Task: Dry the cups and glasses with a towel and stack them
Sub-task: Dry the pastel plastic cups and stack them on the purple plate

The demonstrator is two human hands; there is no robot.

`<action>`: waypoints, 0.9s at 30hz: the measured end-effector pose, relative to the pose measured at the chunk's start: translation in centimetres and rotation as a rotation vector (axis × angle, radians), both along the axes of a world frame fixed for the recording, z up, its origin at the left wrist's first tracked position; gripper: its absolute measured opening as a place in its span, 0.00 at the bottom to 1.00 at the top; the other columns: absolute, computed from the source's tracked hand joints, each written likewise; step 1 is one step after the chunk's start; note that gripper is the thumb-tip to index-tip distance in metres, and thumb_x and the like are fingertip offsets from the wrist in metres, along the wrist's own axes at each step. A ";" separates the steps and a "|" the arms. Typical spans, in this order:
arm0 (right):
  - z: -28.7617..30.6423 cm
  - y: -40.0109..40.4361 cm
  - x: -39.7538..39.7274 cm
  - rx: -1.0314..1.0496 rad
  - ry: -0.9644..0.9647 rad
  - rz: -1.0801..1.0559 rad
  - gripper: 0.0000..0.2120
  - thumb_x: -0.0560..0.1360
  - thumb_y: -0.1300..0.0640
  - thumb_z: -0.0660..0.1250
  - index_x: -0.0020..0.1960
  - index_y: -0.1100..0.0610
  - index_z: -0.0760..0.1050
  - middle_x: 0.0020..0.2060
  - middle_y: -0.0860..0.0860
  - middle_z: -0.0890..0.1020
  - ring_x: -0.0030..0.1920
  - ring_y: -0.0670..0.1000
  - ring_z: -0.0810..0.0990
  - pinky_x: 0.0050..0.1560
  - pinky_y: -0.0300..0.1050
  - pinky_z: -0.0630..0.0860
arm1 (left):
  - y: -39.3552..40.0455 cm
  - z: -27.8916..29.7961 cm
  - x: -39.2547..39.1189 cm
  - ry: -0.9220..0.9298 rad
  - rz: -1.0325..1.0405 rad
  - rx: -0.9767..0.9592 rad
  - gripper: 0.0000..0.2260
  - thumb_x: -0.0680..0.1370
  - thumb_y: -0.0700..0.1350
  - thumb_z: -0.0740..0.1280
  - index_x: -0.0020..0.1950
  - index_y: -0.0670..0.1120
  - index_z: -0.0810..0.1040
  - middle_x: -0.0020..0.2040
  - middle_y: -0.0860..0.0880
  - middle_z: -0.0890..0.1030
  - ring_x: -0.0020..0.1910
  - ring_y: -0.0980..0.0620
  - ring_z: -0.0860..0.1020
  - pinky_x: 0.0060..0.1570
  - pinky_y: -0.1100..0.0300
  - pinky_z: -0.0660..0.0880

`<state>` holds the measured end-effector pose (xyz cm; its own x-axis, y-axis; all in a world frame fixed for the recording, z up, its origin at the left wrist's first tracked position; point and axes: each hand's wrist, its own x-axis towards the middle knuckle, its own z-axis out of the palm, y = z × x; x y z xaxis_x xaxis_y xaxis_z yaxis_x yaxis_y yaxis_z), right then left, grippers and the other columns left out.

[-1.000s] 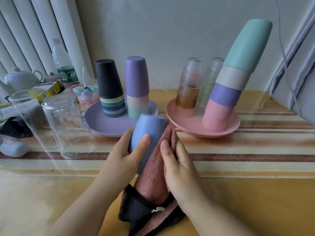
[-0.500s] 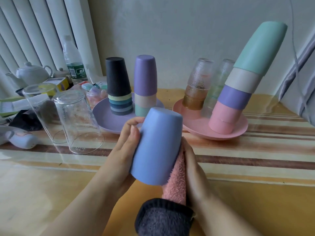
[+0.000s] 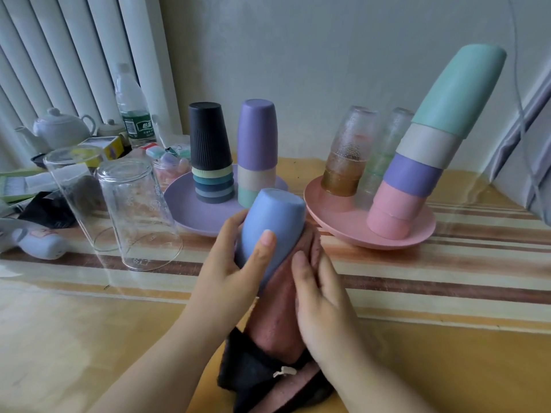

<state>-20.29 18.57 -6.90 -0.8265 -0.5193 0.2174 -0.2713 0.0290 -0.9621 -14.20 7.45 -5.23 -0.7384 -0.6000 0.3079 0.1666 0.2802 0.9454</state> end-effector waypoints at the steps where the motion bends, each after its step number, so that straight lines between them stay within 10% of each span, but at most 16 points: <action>1: 0.1 -0.1 0.4 -0.008 0.029 0.023 0.12 0.73 0.39 0.56 0.56 0.30 0.68 0.48 0.20 0.74 0.54 0.25 0.72 0.53 0.23 0.66 | -0.4 0.1 0.1 -0.005 -0.009 -0.006 0.23 0.69 0.63 0.65 0.60 0.57 0.74 0.50 0.62 0.81 0.50 0.65 0.79 0.46 0.71 0.74; 8: 1.1 0.8 0.2 -0.038 -0.047 -0.033 0.11 0.73 0.35 0.53 0.55 0.30 0.63 0.49 0.17 0.65 0.53 0.15 0.61 0.54 0.15 0.56 | -0.4 0.9 0.5 -0.127 -0.269 0.025 0.13 0.75 0.59 0.65 0.56 0.55 0.78 0.49 0.56 0.85 0.47 0.58 0.83 0.43 0.66 0.77; 14: 1.0 1.0 -1.1 -0.257 -0.217 0.127 0.32 0.69 0.30 0.59 0.65 0.47 0.73 0.64 0.44 0.77 0.66 0.43 0.73 0.69 0.48 0.67 | 0.5 0.8 1.0 -0.124 -0.407 0.441 0.11 0.71 0.61 0.68 0.44 0.59 0.86 0.50 0.53 0.86 0.48 0.56 0.84 0.40 0.66 0.79; 18: -0.2 0.4 -0.8 -0.172 -0.344 0.205 0.33 0.68 0.28 0.58 0.67 0.45 0.73 0.65 0.43 0.76 0.67 0.45 0.72 0.71 0.52 0.63 | 0.1 0.8 1.2 -0.021 -0.432 0.539 0.30 0.54 0.70 0.76 0.50 0.56 0.85 0.53 0.47 0.85 0.50 0.51 0.84 0.42 0.57 0.81; 22: -0.9 0.1 -1.0 -0.077 -0.328 0.146 0.31 0.69 0.28 0.54 0.66 0.41 0.72 0.64 0.39 0.76 0.66 0.41 0.72 0.71 0.49 0.64 | -0.4 0.4 0.4 0.027 -0.194 0.511 0.38 0.64 0.70 0.68 0.62 0.43 0.73 0.58 0.37 0.78 0.52 0.49 0.79 0.56 0.47 0.77; 27: -0.1 0.3 -1.5 -0.109 -0.224 -0.044 0.15 0.73 0.32 0.57 0.55 0.35 0.74 0.59 0.31 0.75 0.62 0.32 0.70 0.72 0.44 0.63 | 0.1 0.1 -0.4 0.016 0.093 -0.002 0.18 0.71 0.60 0.58 0.44 0.47 0.77 0.35 0.56 0.78 0.33 0.62 0.72 0.34 0.67 0.69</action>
<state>-21.83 18.85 -6.96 -0.8817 -0.4650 0.0793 -0.0520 -0.0711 -0.9961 -14.61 7.51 -5.16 -0.6743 -0.6653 0.3204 0.1550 0.2967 0.9423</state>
